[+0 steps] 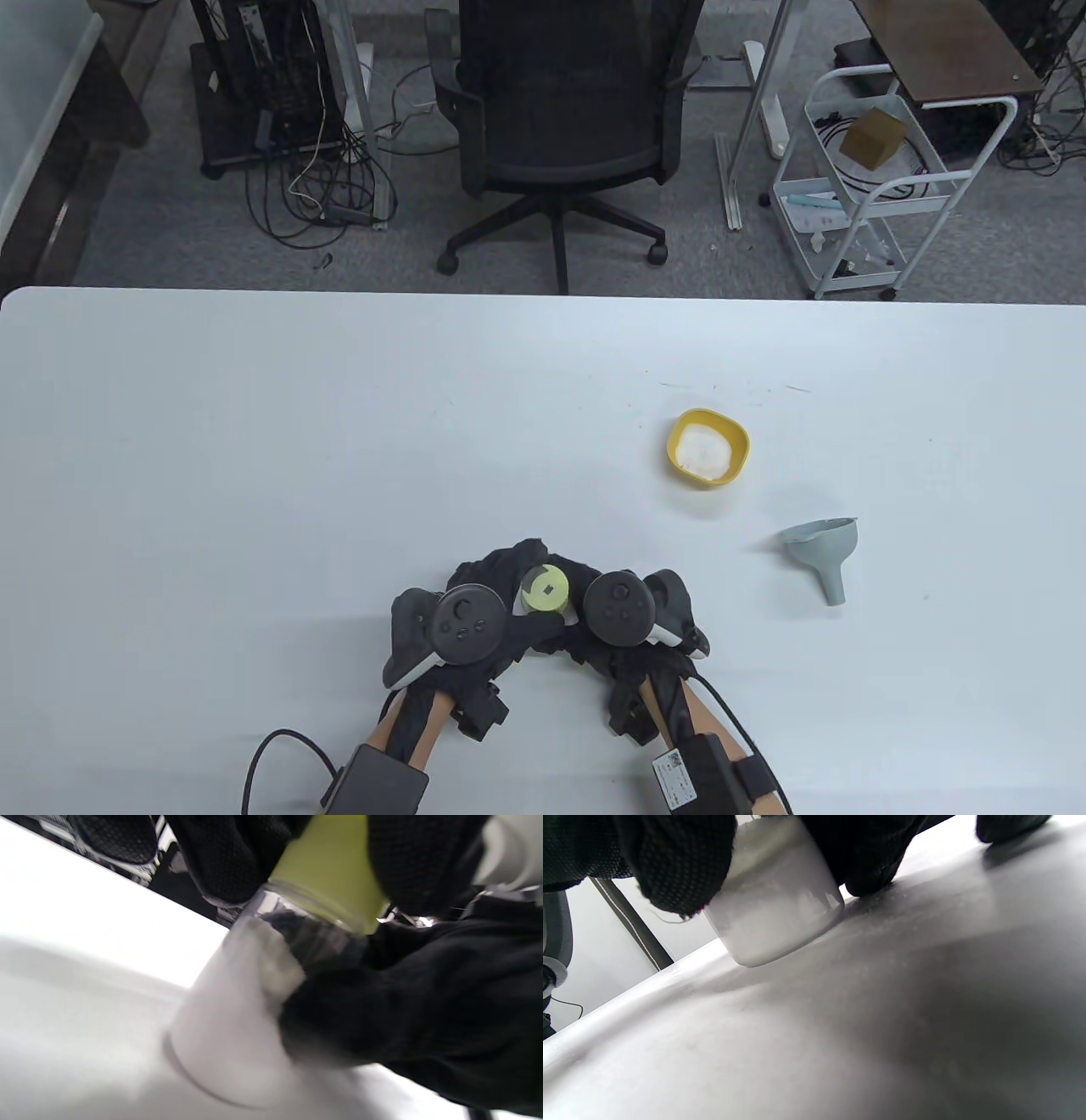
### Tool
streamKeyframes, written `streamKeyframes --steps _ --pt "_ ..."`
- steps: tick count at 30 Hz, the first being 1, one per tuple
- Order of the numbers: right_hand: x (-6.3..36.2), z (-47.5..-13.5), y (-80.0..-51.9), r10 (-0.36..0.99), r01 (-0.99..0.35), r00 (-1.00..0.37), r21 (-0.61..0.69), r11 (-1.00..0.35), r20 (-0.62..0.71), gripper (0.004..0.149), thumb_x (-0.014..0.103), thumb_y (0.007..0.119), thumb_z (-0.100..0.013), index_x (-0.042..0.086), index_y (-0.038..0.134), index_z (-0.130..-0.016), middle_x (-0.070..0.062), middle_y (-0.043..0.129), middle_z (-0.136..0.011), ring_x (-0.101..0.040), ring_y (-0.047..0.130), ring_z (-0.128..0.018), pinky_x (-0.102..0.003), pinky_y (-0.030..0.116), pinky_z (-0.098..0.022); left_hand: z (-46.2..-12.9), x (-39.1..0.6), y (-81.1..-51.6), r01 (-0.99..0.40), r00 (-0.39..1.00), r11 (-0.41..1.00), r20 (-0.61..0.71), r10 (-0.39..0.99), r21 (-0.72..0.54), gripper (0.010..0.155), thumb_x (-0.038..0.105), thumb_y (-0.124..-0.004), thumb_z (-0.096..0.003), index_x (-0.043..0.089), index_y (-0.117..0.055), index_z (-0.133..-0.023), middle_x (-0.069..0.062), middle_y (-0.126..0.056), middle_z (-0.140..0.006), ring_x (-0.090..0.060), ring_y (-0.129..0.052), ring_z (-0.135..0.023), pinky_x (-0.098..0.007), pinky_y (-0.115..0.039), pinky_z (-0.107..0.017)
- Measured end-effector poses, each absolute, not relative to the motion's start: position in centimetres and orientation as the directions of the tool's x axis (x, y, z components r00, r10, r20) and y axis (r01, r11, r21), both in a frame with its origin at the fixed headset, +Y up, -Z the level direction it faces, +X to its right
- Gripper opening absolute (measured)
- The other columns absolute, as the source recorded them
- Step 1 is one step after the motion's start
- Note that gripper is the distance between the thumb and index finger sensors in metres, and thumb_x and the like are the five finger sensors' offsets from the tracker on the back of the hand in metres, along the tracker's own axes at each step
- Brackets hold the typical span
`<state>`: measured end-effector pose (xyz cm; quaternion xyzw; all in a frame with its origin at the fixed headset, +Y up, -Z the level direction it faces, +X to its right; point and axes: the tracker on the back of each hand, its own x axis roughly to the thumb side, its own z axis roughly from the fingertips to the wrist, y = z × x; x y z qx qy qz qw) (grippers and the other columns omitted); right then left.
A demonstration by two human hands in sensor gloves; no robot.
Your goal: Unscrew the press dispenser and pour salt into it
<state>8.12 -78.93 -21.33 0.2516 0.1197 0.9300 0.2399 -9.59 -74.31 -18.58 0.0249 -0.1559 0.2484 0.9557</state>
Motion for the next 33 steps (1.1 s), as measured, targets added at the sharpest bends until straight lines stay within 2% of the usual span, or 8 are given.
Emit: streamKeyframes --steps 3,6,8,11,15,20,26,33 --pt "8.1 -21.3 -78.9 0.506 -0.386 -0.758 0.343 -0.856 0.410 0.089 0.050 0.082 -0.046 0.009 0.042 -0.115 -0.019 0.064 -0.112 -0.042 0.068 -0.100 -0.079 0.047 -0.059 -18.5 -9.5 -74.2 -0.438 0.850 0.899 0.314 0.423 -0.027 0.109 0.069 -0.084 -0.0324 0.007 -0.052 -0.117 -0.015 -0.075 -0.103 -0.036 -0.085 -0.088 -0.072 -0.067 -0.065" --pt "8.1 -21.3 -78.9 0.506 -0.386 -0.758 0.343 -0.856 0.410 0.089 0.050 0.082 -0.046 0.009 0.042 -0.115 -0.018 0.064 -0.112 -0.042 0.068 -0.100 -0.079 0.047 -0.059 -18.9 -10.1 -73.8 -0.511 0.783 0.849 0.333 0.525 -0.135 0.123 0.070 -0.083 -0.0333 -0.002 -0.037 -0.122 -0.025 -0.061 -0.113 -0.047 -0.073 -0.096 -0.077 -0.061 -0.066" --pt "8.1 -21.3 -78.9 0.506 -0.386 -0.758 0.343 -0.856 0.410 0.089 0.050 0.082 -0.046 0.009 0.042 -0.115 -0.019 0.064 -0.111 -0.042 0.068 -0.100 -0.079 0.046 -0.059 -19.2 -10.6 -73.7 -0.568 0.716 0.797 0.355 0.602 -0.206 0.124 0.063 -0.086 -0.0402 -0.005 -0.025 -0.124 -0.041 -0.044 -0.123 -0.061 -0.058 -0.107 -0.080 -0.057 -0.066" --pt "8.1 -21.3 -78.9 0.506 -0.386 -0.758 0.343 -0.856 0.410 0.089 0.050 0.082 -0.046 0.009 0.042 -0.115 -0.018 0.064 -0.112 -0.042 0.068 -0.100 -0.079 0.046 -0.059 -19.6 -11.0 -73.9 -0.601 0.621 0.731 0.385 0.682 -0.325 0.116 0.045 -0.088 -0.0497 -0.007 -0.014 -0.122 -0.050 -0.025 -0.120 -0.068 -0.045 -0.110 -0.081 -0.054 -0.068" --pt "8.1 -21.3 -78.9 0.506 -0.386 -0.758 0.343 -0.856 0.410 0.089 0.050 0.082 -0.046 0.009 0.042 -0.115 -0.018 0.064 -0.112 -0.042 0.068 -0.100 -0.079 0.046 -0.059 -19.8 -10.9 -74.3 -0.585 0.612 0.726 0.391 0.688 -0.362 0.103 0.033 -0.085 -0.0525 -0.004 -0.018 -0.122 -0.042 -0.035 -0.122 -0.061 -0.052 -0.112 -0.079 -0.056 -0.068" --pt "8.1 -21.3 -78.9 0.506 -0.386 -0.758 0.343 -0.856 0.410 0.089 0.050 0.082 -0.046 0.009 0.042 -0.115 -0.018 0.064 -0.111 -0.042 0.068 -0.100 -0.079 0.047 -0.059 -19.7 -10.7 -74.3 -0.573 0.641 0.750 0.391 0.661 -0.330 0.093 0.031 -0.086 -0.0518 0.003 -0.032 -0.123 -0.025 -0.059 -0.123 -0.048 -0.070 -0.110 -0.076 -0.061 -0.068" --pt "8.1 -21.3 -78.9 0.507 -0.386 -0.759 0.344 -0.856 0.408 0.089 0.050 0.082 -0.046 0.009 0.042 -0.115 -0.018 0.064 -0.112 -0.041 0.068 -0.100 -0.079 0.047 -0.060 -19.5 -10.8 -74.4 -0.567 0.688 0.785 0.379 0.618 -0.251 0.095 0.039 -0.090 -0.0475 0.005 -0.040 -0.122 -0.016 -0.071 -0.117 -0.039 -0.082 -0.104 -0.075 -0.064 -0.067" --pt "8.1 -21.3 -78.9 0.506 -0.385 -0.760 0.345 -0.856 0.407 0.090 0.050 0.082 -0.046 0.009 0.042 -0.115 -0.018 0.064 -0.112 -0.041 0.068 -0.100 -0.079 0.046 -0.060 -18.9 -10.2 -74.4 -0.518 0.799 0.852 0.314 0.513 -0.073 0.098 0.055 -0.092 -0.0381 0.008 -0.054 -0.116 -0.013 -0.079 -0.105 -0.035 -0.088 -0.090 -0.072 -0.068 -0.065"
